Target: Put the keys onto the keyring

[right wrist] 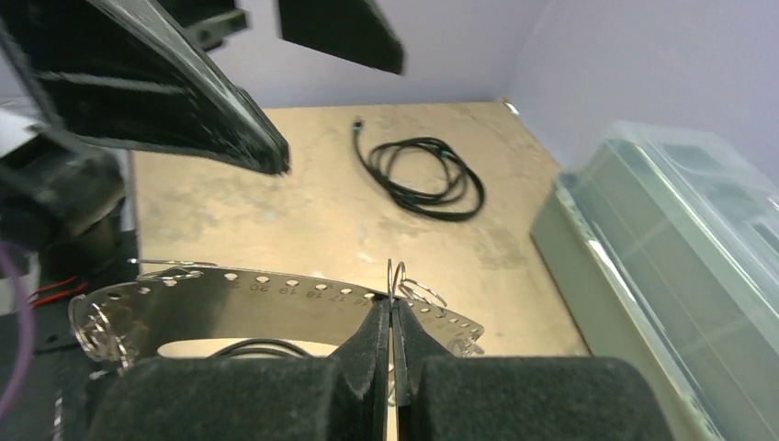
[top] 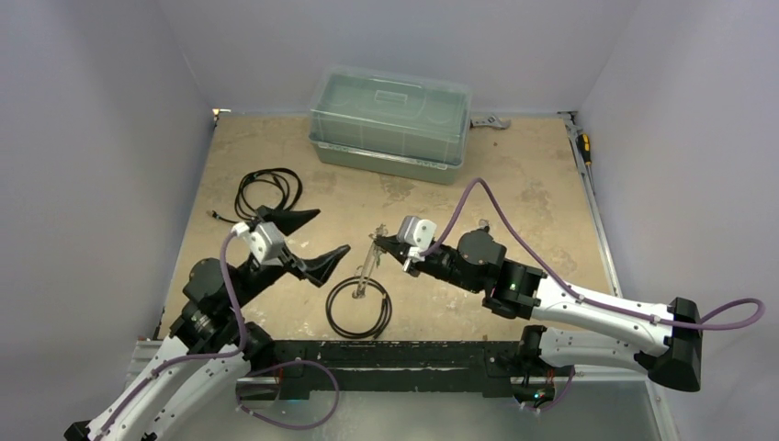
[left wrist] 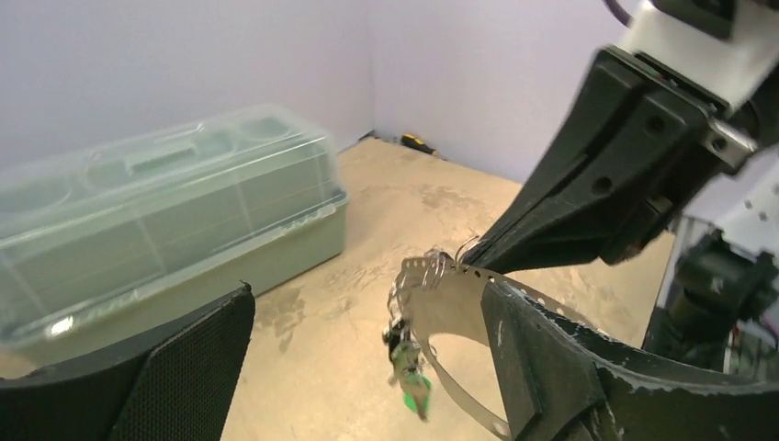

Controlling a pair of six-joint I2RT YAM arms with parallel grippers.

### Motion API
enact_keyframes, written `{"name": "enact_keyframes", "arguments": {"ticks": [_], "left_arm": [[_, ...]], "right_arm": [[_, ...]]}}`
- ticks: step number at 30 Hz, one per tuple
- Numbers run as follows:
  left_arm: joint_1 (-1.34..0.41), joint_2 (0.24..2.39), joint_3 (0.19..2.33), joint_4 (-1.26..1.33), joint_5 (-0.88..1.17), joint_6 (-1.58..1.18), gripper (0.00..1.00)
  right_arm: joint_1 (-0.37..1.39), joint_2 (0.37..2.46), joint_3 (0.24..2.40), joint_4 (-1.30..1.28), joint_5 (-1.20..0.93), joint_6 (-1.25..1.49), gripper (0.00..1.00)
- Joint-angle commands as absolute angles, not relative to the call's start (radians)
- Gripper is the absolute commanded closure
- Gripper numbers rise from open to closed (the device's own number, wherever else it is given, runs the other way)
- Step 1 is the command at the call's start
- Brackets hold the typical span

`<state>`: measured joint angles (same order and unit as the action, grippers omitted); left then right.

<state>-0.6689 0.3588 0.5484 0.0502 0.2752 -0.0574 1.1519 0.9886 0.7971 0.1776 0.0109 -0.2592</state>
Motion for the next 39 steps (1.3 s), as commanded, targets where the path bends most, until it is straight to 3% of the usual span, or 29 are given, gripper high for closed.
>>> {"name": "enact_keyframes", "arguments": {"ticks": [1,7,12,26,39], "left_arm": [[-0.673,0.394,0.645,-0.051,0.055,-0.235,0.05],[-0.672,0.465,0.71,-0.101,-0.051,-0.406,0.01],[-0.672,0.633,0.758,-0.129,-0.116,-0.439,0.03],[-0.744,1.294,0.915,0.088,-0.068,-0.56,0.25],[-1.004,1.922,1.432,0.091,-0.272,-0.519,0.34]], "right_arm": [[1.154,0.995,0.823,0.291,0.227,-0.205,1.0],[1.123,1.013,0.861,0.283,0.453,-0.141,1.0],[0.953,1.003,0.904,0.229,0.501,0.005,1.0],[0.608,0.984,1.117,0.056,0.647,0.081,1.0],[0.514,0.939,1.192,0.114,0.742,-0.055,1.0]]}}
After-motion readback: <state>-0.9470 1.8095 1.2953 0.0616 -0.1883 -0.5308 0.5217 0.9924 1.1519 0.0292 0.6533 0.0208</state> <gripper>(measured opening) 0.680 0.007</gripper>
